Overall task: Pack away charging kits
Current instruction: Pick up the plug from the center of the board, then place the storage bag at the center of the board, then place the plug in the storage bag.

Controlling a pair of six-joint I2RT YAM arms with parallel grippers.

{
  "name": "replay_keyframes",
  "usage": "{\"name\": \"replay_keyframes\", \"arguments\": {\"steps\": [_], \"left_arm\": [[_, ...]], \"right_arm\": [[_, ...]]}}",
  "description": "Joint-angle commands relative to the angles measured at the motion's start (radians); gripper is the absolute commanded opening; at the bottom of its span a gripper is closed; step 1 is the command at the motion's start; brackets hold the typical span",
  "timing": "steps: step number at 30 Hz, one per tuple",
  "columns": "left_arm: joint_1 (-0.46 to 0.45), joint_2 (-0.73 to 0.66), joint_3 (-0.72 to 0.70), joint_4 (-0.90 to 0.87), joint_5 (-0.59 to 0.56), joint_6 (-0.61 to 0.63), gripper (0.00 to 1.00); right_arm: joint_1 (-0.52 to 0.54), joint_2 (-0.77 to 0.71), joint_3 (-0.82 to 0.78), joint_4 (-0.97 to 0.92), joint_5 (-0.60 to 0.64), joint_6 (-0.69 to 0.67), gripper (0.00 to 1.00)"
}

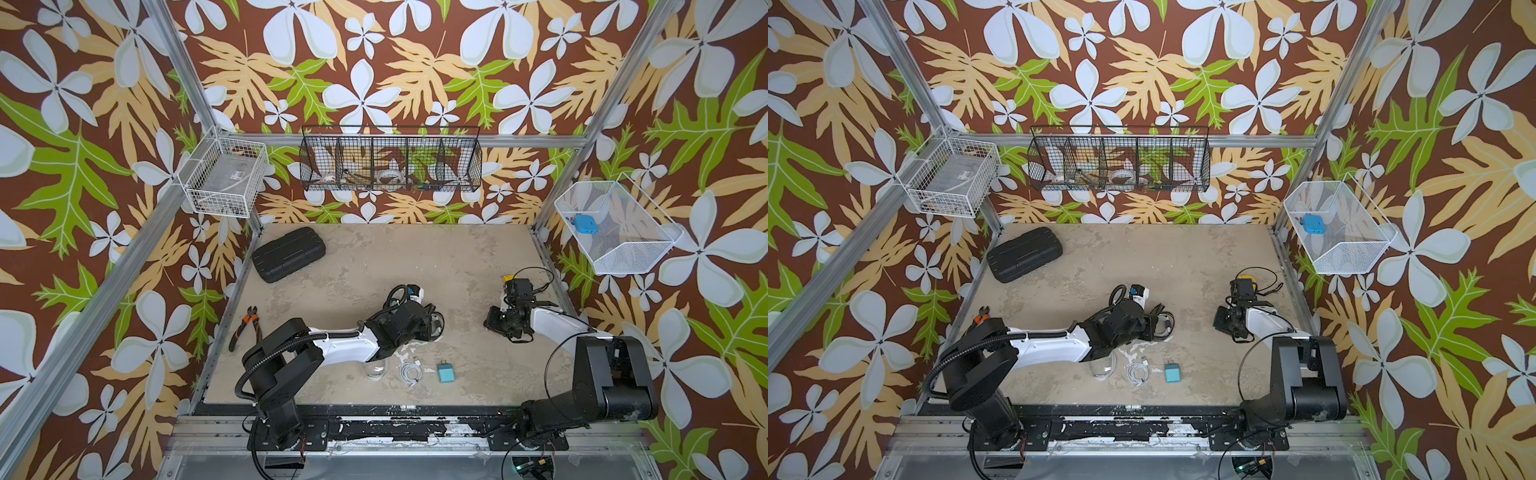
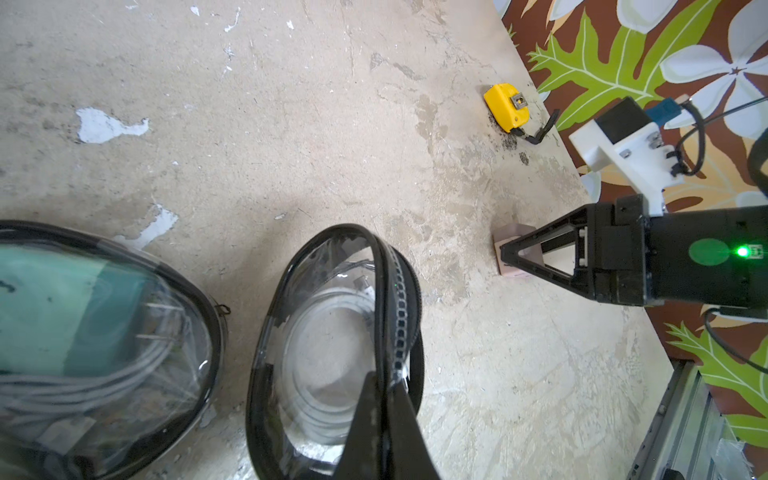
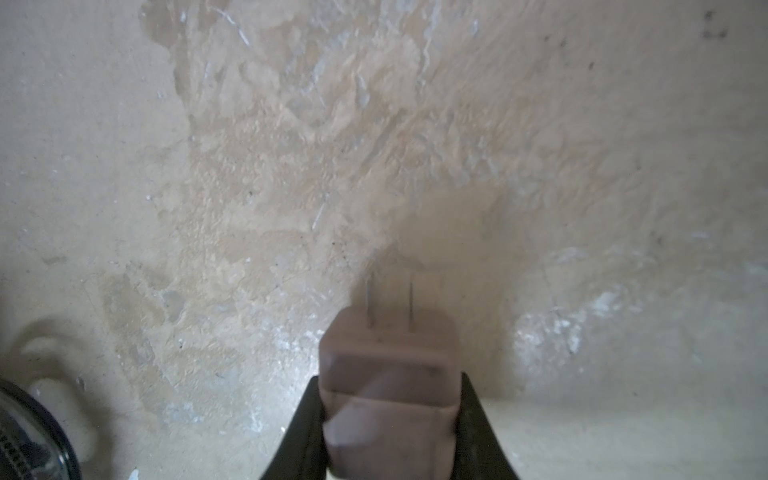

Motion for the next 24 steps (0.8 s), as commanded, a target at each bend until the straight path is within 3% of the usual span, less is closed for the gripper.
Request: {"name": "replay_keyframes", "arguments": {"steps": [1, 6, 14, 24], "left_arm": [[0.0, -0.011, 0.004, 0.028, 0.035, 0.003, 0.0], [0.0, 0.0, 0.031, 0.01, 0.05, 0.002, 0.0], [0.002, 0.038, 0.053, 0.009, 0.061, -0.04, 0.0], [0.016, 0.056, 0.011, 0.126, 0.135, -0.108, 0.0]], "right_arm": [[0.011, -0.025, 0.024, -0.043, 0.031, -0.056, 0.25], [0.13, -0.089, 0.073, -0.103, 0.037, -0.068, 0.25], [0.313, -0.091, 0.111, -0.046, -0.164, 0.058, 0.26], [0.385, -0.019, 0.108, 0.017, -0.228, 0.059, 0.29]]}}
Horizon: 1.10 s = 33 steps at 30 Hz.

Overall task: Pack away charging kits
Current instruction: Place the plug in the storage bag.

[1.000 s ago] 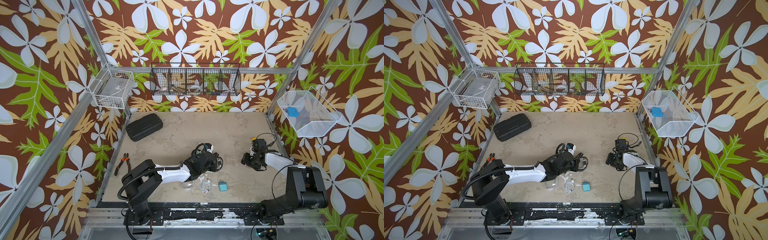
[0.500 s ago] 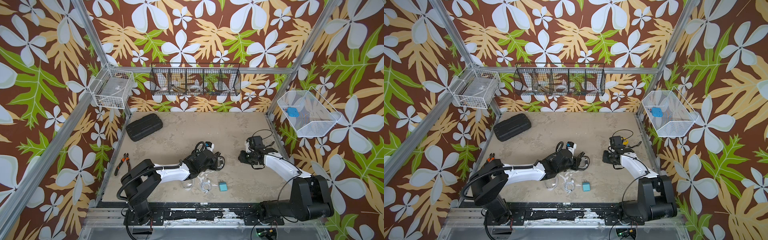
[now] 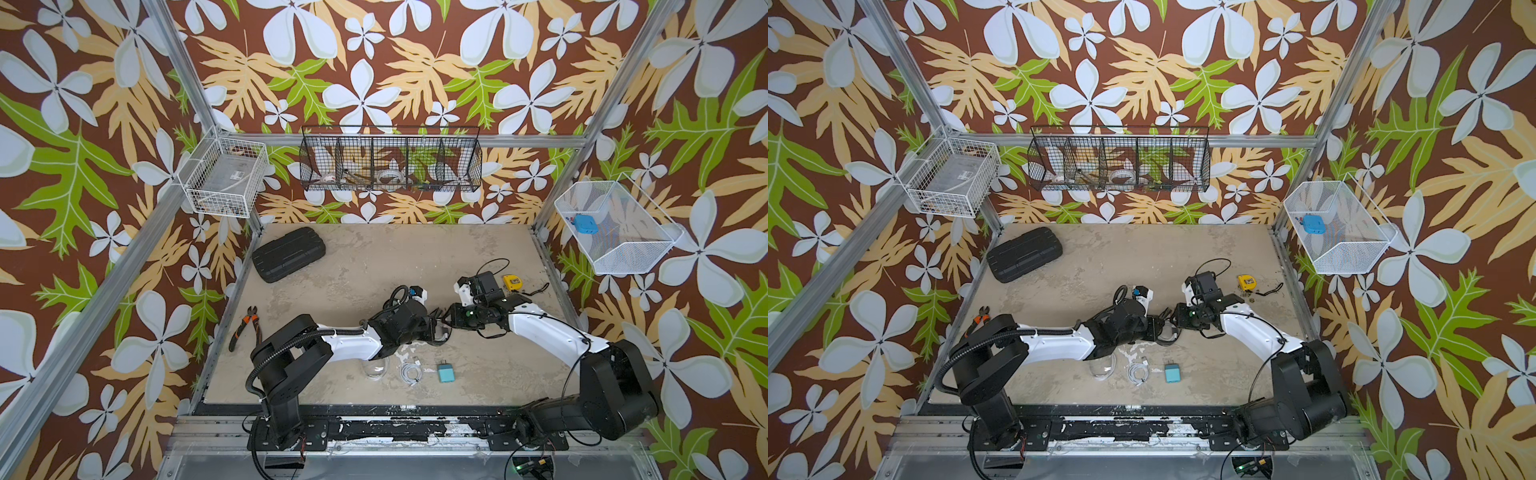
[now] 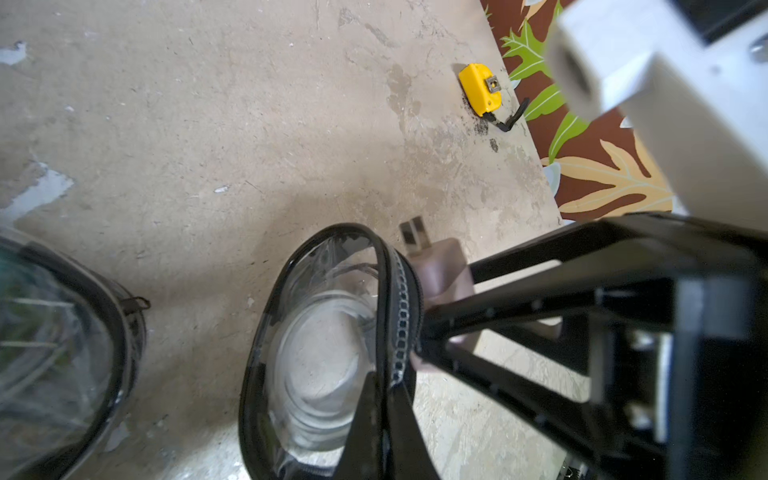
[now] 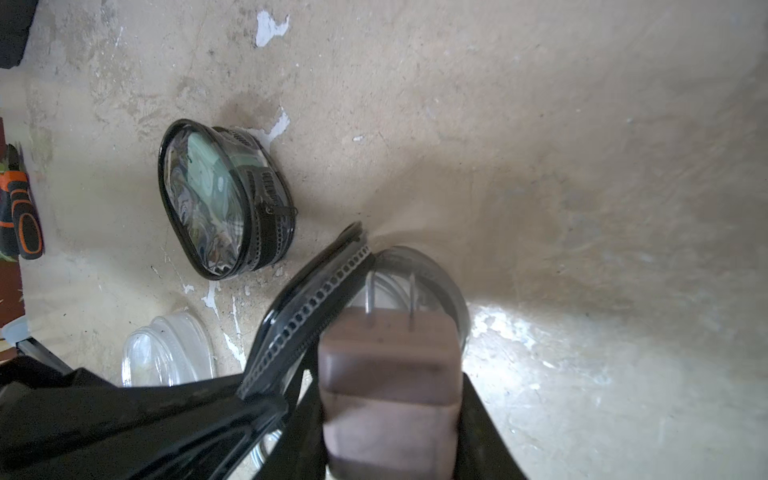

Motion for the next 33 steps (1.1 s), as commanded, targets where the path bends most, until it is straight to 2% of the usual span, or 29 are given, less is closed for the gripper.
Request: {"name": "replay_keyframes", "arguments": {"steps": [1, 10, 23, 31, 33], "left_arm": [[0.007, -0.004, 0.0, 0.05, 0.018, -0.027, 0.0], [0.05, -0.02, -0.099, 0.217, 0.106, -0.102, 0.0], [0.05, -0.023, -0.137, 0.286, 0.112, -0.104, 0.0], [0.049, -0.018, -0.149, 0.3, 0.115, -0.112, 0.0], [0.05, -0.02, -0.149, 0.295, 0.114, -0.112, 0.0]], "right_arm": [[0.006, 0.019, -0.003, 0.032, -0.026, -0.006, 0.29], [0.011, 0.07, 0.002, 0.06, -0.043, -0.026, 0.3], [0.067, 0.156, 0.044, 0.045, -0.045, -0.019, 0.34], [0.066, 0.146, 0.04, 0.08, -0.096, -0.002, 0.6], [0.067, 0.128, 0.036, 0.093, -0.106, 0.011, 0.62]]}}
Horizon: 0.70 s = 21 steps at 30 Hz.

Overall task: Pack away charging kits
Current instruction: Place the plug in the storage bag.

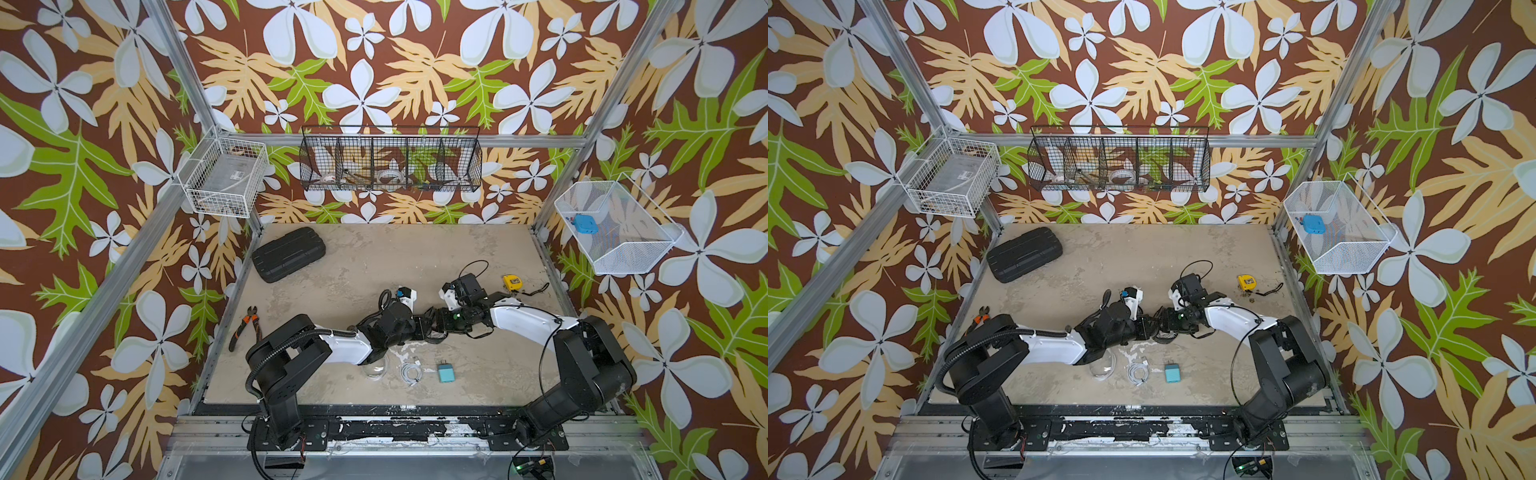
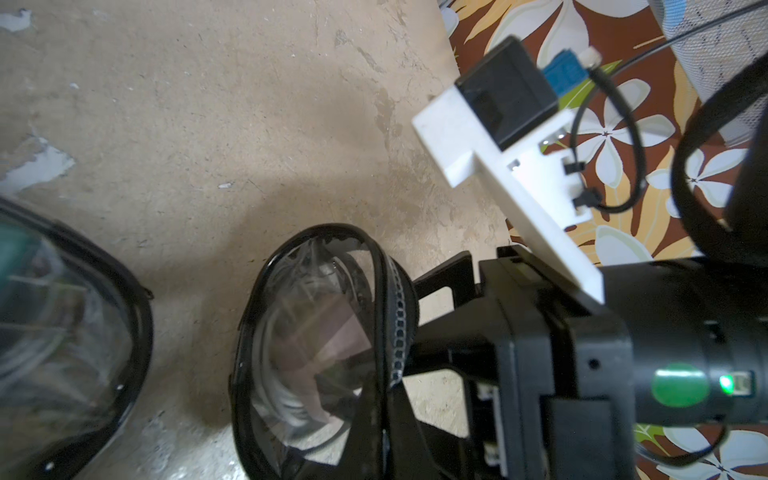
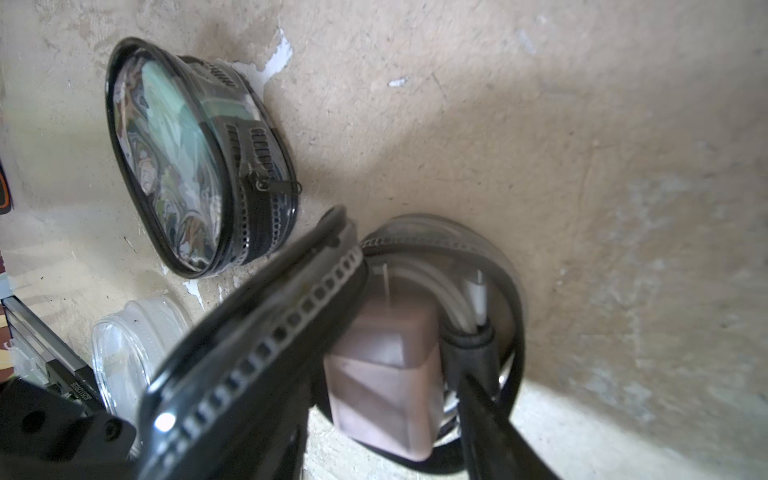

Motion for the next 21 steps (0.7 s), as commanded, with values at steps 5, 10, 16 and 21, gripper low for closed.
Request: {"name": "replay_keyframes", "arguments": {"steps": [5, 10, 16, 21], "left_arm": [[-0.003, -0.009, 0.003, 0.022, 0.01, -0.002, 0.0], [-0.002, -0.007, 0.007, 0.009, 0.011, -0.002, 0.0], [-0.003, 0.0, 0.014, -0.013, 0.046, 0.009, 0.0], [-0.003, -0.018, 0.01, -0.027, 0.093, 0.036, 0.06]], "right_arm": [[0.004, -0.051, 0.001, 0.031, -0.041, 0.027, 0.53], [0.004, -0.043, -0.039, 0.036, -0.049, 0.035, 0.41], [-0.041, -0.094, -0.095, 0.12, -0.111, 0.079, 0.37], [-0.143, -0.217, -0.045, -0.012, -0.075, -0.018, 0.42]]}}
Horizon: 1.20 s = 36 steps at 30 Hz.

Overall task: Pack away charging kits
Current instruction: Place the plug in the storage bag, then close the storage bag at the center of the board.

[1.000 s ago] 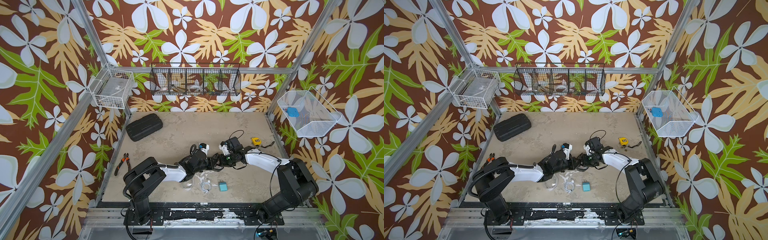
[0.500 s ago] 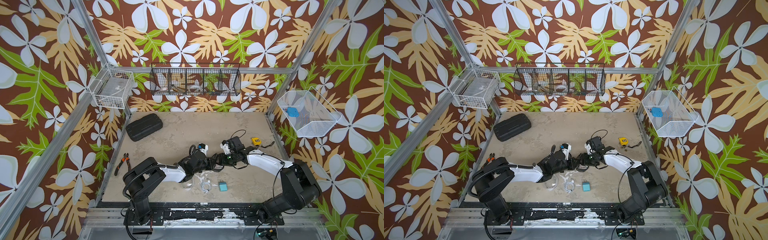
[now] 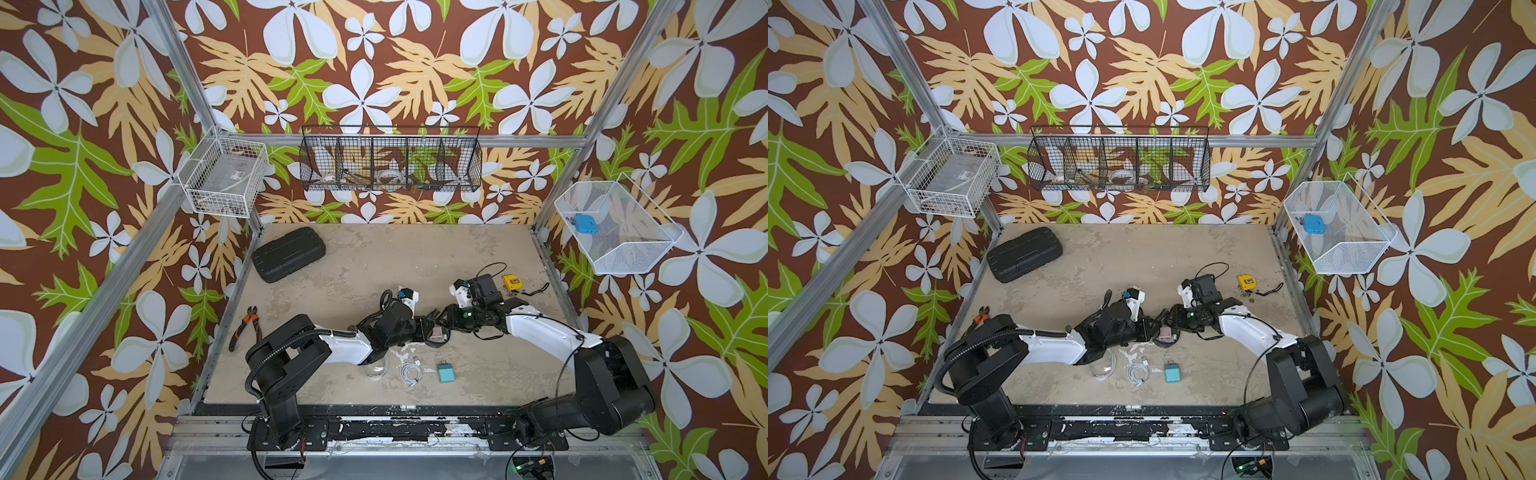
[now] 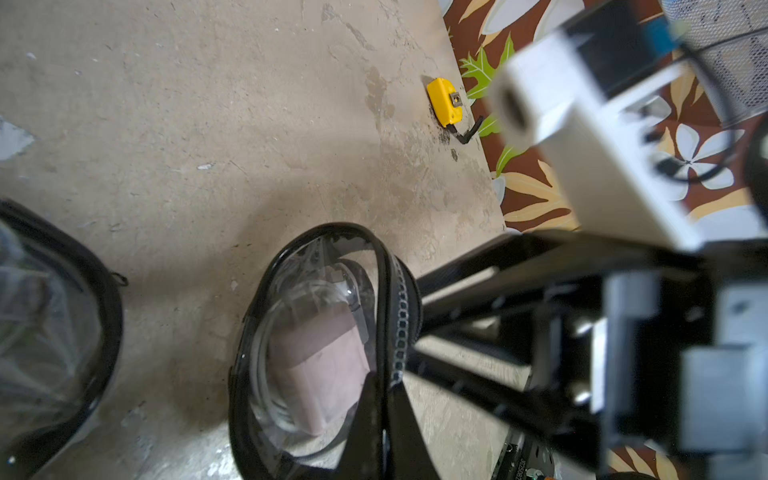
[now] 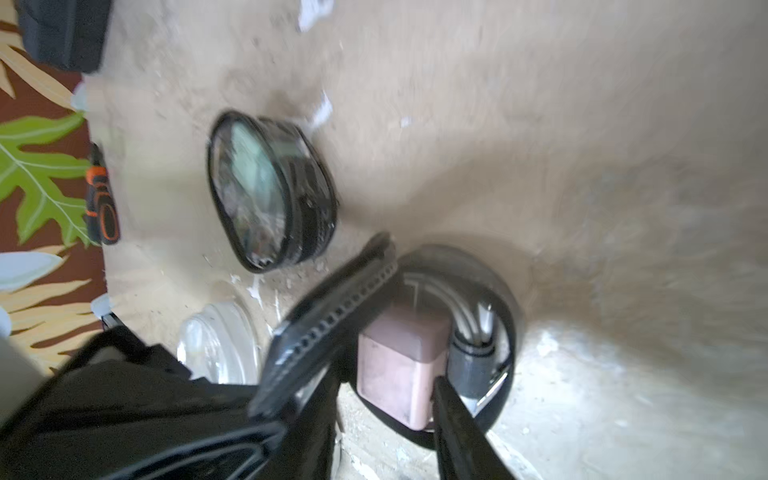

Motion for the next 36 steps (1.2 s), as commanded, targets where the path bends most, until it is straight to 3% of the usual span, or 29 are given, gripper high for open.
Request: {"name": "replay_keyframes", "arguments": {"steps": [1, 7, 8, 14, 19, 21, 23, 28, 32, 36], "left_arm": [[-0.003, -0.021, 0.001, 0.001, 0.058, 0.034, 0.11], [-0.011, -0.072, -0.003, -0.034, 0.119, 0.107, 0.68], [-0.011, -0.083, 0.003, -0.067, 0.119, 0.124, 0.72], [-0.009, -0.164, -0.016, -0.232, 0.022, 0.189, 0.7], [-0.009, -0.15, -0.025, -0.243, 0.042, 0.204, 0.64], [-0.009, -0.146, -0.026, -0.235, 0.043, 0.203, 0.63], [-0.008, -0.138, -0.017, -0.238, 0.04, 0.21, 0.63], [-0.007, -0.114, 0.012, -0.257, 0.046, 0.235, 0.64], [0.006, -0.1, 0.02, -0.264, 0.066, 0.233, 0.64], [0.022, -0.087, 0.035, -0.275, 0.094, 0.226, 0.64]], "right_arm": [[-0.056, -0.066, 0.023, -0.077, 0.004, -0.072, 0.43], [-0.071, -0.088, 0.022, -0.099, -0.033, -0.09, 0.49], [-0.071, -0.081, 0.013, -0.089, -0.049, -0.086, 0.49], [-0.055, -0.038, -0.021, -0.071, -0.077, -0.107, 0.49], [-0.02, -0.009, -0.041, -0.044, -0.081, -0.097, 0.46], [-0.02, 0.003, -0.055, -0.045, -0.062, -0.103, 0.4], [-0.02, 0.011, -0.07, -0.046, -0.037, -0.113, 0.28], [-0.021, 0.035, -0.101, -0.026, -0.014, -0.115, 0.16], [-0.02, 0.048, -0.096, -0.017, -0.01, -0.111, 0.0], [-0.02, 0.062, -0.082, -0.042, 0.015, -0.137, 0.0]]}}
